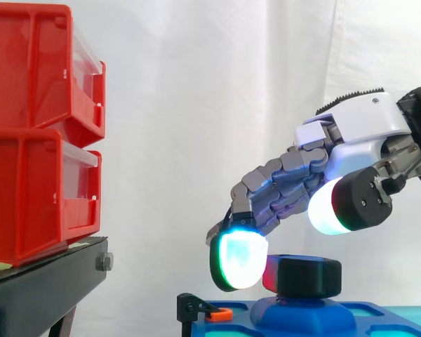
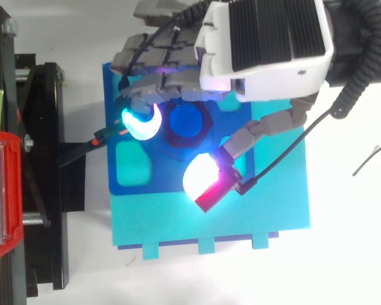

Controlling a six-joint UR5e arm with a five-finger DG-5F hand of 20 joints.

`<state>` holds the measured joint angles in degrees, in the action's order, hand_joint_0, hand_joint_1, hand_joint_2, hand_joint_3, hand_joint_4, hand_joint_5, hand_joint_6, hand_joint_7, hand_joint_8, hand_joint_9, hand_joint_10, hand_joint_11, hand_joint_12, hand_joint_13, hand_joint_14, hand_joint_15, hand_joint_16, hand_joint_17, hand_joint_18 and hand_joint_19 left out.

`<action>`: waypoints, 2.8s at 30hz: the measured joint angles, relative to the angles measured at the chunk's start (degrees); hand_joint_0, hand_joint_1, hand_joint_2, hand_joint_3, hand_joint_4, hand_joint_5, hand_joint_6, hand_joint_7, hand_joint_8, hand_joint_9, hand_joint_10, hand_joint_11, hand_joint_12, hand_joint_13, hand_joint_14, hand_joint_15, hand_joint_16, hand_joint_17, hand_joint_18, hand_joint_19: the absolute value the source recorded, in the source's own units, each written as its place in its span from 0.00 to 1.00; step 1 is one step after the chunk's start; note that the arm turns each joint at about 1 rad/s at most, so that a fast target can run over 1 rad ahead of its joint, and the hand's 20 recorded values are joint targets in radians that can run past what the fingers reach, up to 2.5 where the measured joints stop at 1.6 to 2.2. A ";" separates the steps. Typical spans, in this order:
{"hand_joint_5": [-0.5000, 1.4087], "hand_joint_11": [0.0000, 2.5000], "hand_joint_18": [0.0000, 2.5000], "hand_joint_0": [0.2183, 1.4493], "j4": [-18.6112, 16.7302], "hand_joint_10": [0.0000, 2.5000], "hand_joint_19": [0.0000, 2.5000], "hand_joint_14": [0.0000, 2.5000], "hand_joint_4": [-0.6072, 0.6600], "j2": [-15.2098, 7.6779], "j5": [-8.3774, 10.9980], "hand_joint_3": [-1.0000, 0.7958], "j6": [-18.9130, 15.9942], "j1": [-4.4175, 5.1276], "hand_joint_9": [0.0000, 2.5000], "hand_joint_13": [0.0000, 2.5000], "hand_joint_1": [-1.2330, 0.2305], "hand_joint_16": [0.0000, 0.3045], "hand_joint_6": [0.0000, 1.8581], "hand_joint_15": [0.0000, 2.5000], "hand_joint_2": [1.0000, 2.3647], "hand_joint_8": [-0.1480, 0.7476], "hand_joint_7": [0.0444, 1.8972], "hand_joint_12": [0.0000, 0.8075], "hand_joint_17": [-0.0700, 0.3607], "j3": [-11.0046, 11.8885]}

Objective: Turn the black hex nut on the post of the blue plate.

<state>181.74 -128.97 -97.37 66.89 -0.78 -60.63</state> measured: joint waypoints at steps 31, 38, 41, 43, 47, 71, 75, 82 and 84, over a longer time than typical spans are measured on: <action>0.17 0.00 0.04 0.19 -7.05 0.00 0.05 0.00 0.65 0.03 -5.40 0.28 1.19 -3.56 0.11 0.09 0.53 0.21 0.27 0.00 0.00 0.45 0.54 0.48 0.49 -1.09; 0.17 0.00 0.04 0.19 -6.73 0.00 0.06 0.00 0.65 0.04 -2.56 0.28 1.08 -1.96 0.12 0.09 0.53 0.21 0.27 0.00 0.00 0.46 0.54 0.48 0.49 1.20; 0.16 0.00 0.04 0.19 -6.61 0.00 0.05 0.00 0.65 0.04 -0.43 0.28 1.00 -0.50 0.12 0.09 0.53 0.21 0.27 0.00 0.00 0.46 0.54 0.48 0.49 1.52; 0.16 0.00 0.04 0.19 -6.50 0.00 0.05 0.00 0.65 0.04 0.71 0.28 0.92 0.52 0.12 0.09 0.53 0.21 0.27 0.00 0.00 0.46 0.54 0.48 0.49 1.58; 0.16 0.00 0.04 0.19 -6.00 0.00 0.05 0.00 0.65 0.02 3.64 0.28 0.81 2.15 0.12 0.09 0.53 0.21 0.27 0.00 0.00 0.46 0.54 0.48 0.49 1.62; 0.17 0.00 0.04 0.19 -2.93 0.00 0.06 0.00 0.65 0.03 6.00 0.28 0.78 4.54 0.12 0.09 0.53 0.20 0.27 0.00 0.00 0.46 0.53 0.48 0.48 -0.23; 0.17 0.00 0.04 0.19 -2.96 0.00 0.05 0.00 0.65 0.03 5.98 0.28 0.78 4.56 0.12 0.09 0.53 0.20 0.27 0.00 0.00 0.46 0.54 0.48 0.48 -0.62; 0.17 0.00 0.05 0.19 -2.87 0.00 0.05 0.00 0.65 0.03 5.92 0.28 0.73 4.48 0.12 0.09 0.53 0.20 0.27 0.00 0.00 0.46 0.54 0.48 0.49 -1.04; 0.17 0.00 0.05 0.19 -2.79 0.00 0.05 0.00 0.65 0.03 5.82 0.28 0.71 4.31 0.12 0.09 0.53 0.20 0.27 0.00 0.00 0.46 0.54 0.48 0.49 -1.05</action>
<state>178.94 -128.94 -91.54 67.61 3.52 -61.68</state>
